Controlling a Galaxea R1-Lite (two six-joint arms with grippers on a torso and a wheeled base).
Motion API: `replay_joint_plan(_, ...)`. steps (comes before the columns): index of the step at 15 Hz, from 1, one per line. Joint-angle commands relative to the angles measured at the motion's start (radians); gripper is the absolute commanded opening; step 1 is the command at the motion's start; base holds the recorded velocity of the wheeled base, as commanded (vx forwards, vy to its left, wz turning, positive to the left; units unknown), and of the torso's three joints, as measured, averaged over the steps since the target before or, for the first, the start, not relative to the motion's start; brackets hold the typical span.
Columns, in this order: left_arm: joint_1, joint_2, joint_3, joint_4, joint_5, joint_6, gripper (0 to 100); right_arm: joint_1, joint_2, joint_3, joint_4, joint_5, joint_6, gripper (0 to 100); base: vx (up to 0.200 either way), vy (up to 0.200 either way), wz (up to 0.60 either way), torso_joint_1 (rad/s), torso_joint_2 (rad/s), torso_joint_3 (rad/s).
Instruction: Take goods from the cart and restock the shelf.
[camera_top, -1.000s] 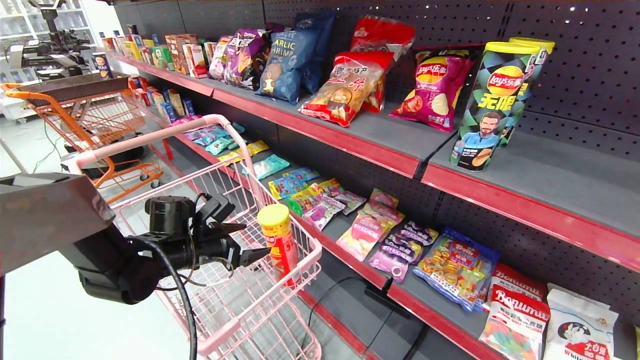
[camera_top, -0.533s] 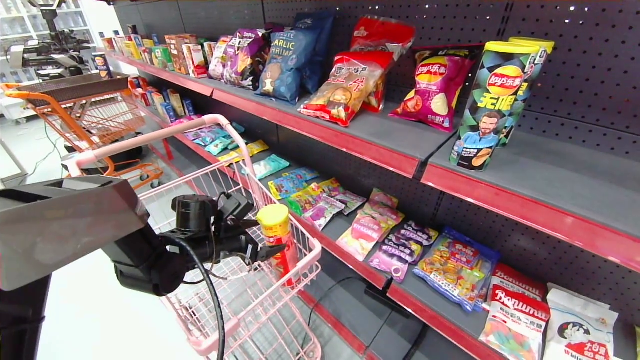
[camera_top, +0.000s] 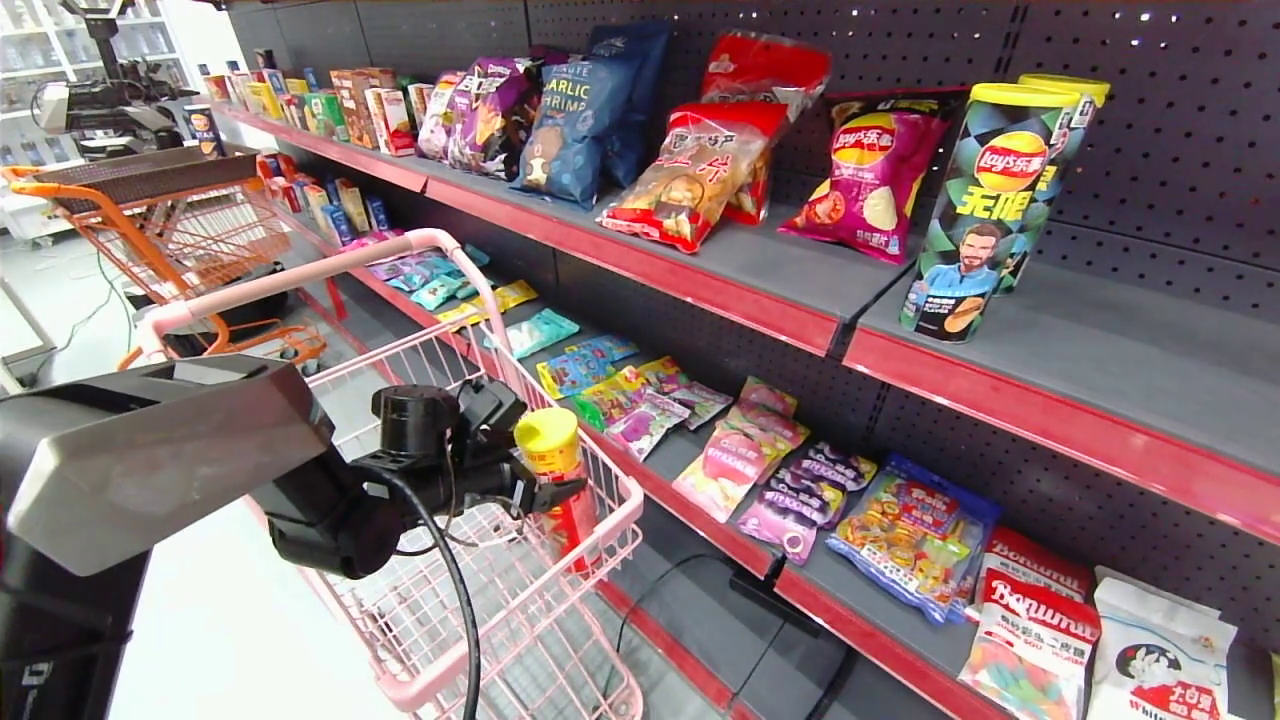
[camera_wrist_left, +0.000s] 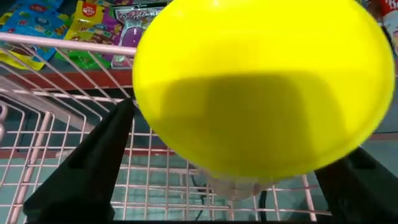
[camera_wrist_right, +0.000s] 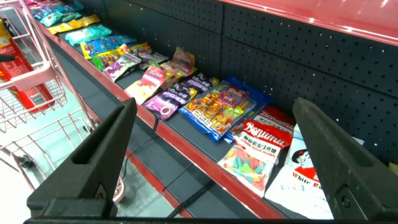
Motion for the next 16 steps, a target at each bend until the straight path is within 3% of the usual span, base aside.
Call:
replay_joint_plan(1,-0.001,0.016,-0.009,-0.004,-0.001,0.004,100,0.000,0.001,0.000,0.000,0.000,0.000,100,0.000,0.000,0.00,0.000,0.00,0.000)
replay_joint_plan(2,-0.001,0.027,-0.010,-0.018,0.001,0.010,0,0.000,0.001,0.000,0.000,0.000,0.000,100,0.000,0.000,0.00,0.000,0.00,0.000)
replay_joint_plan(4,-0.003,0.068,-0.025,-0.096,0.027,0.010,0,0.000,0.001,0.000,0.000,0.000,0.001,100,0.000,0.000,0.00,0.000,0.00,0.000)
replay_joint_plan(9,-0.001,0.047,-0.009,-0.084,0.039,-0.006,0,0.000,0.001,0.000,0.000,0.000,0.006,100,0.000,0.000,0.00,0.000,0.00,0.000)
replay_joint_plan(11,0.010,-0.035,0.039,-0.060,0.039,-0.013,0,0.000,0.001,0.002,0.000,0.000,0.006,100,0.000,0.000,0.00,0.000,0.00,0.000)
replay_joint_plan(13,0.046,-0.197,0.067,0.031,0.039,-0.036,0,0.000,0.001,0.002,0.000,0.000,0.006,100,0.000,0.000,0.00,0.000,0.00,0.000)
replay_joint_plan(16,0.131,-0.642,0.064,0.391,0.033,-0.093,0,0.000,0.001,0.002,0.000,0.000,0.006,100,0.000,0.000,0.00,0.000,0.00,0.000)
